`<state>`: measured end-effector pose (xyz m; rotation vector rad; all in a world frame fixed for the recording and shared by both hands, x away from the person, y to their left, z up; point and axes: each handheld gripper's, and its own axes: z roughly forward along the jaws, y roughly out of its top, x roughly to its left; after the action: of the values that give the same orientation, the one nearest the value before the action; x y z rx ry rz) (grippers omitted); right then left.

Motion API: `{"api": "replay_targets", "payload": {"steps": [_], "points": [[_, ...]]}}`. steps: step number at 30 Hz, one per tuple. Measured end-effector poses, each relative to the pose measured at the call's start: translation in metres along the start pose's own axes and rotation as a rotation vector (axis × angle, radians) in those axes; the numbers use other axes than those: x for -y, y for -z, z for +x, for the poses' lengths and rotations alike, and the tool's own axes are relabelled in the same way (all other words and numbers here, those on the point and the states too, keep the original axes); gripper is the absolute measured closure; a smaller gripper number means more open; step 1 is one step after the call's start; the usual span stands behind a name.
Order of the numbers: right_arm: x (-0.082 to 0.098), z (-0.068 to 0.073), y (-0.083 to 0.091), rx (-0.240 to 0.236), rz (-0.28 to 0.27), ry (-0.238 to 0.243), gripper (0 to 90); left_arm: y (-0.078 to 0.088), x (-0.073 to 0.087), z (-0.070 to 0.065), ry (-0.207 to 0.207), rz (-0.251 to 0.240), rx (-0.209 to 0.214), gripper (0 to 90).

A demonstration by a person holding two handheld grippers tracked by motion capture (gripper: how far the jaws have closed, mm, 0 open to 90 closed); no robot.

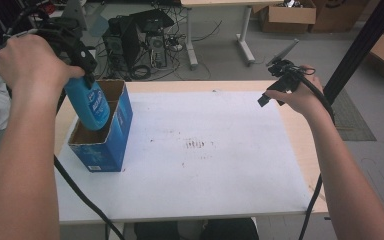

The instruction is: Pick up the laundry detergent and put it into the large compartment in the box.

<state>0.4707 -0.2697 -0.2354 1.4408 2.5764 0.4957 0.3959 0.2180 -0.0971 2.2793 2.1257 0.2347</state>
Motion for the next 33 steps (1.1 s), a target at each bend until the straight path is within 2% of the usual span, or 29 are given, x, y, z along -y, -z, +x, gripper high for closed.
{"api": "replay_targets", "payload": {"steps": [4,8,14,19,24,25,27,29,31,33], "points": [[0.0,0.001,0.0,0.001,-0.003,0.003,28.4,-0.005,0.001,0.007,0.017,0.0,-0.008,38.4],[0.0,0.0,0.0,0.003,-0.001,0.002,28.4,-0.013,0.001,0.012,0.019,0.001,0.002,38.4],[0.001,0.0,0.001,0.003,-0.002,0.003,28.4,-0.026,0.0,0.014,0.02,0.024,0.002,38.4],[0.001,0.0,0.0,0.006,0.005,0.003,28.4,-0.041,-0.003,0.014,0.023,0.032,-0.007,38.4],[0.0,0.0,-0.002,0.008,0.008,0.012,28.3,-0.064,-0.006,0.017,0.021,0.047,0.021,38.4],[0.0,0.0,-0.002,0.008,0.008,0.012,28.3,-0.064,-0.006,0.017,0.021,0.047,0.021,38.4],[0.0,0.001,-0.002,0.01,0.01,0.011,28.4,-0.078,-0.007,0.017,0.026,0.064,0.028,38.4],[0.0,0.001,-0.002,0.011,0.012,0.011,28.3,-0.082,-0.007,0.017,0.03,0.069,0.029,38.4],[0.0,0.001,-0.002,0.011,0.013,0.014,28.4,-0.094,-0.007,0.018,0.025,0.083,0.034,38.4],[0.0,0.0,-0.002,0.014,0.013,0.014,28.4,-0.098,-0.007,0.019,0.025,0.084,0.036,38.5]]}}
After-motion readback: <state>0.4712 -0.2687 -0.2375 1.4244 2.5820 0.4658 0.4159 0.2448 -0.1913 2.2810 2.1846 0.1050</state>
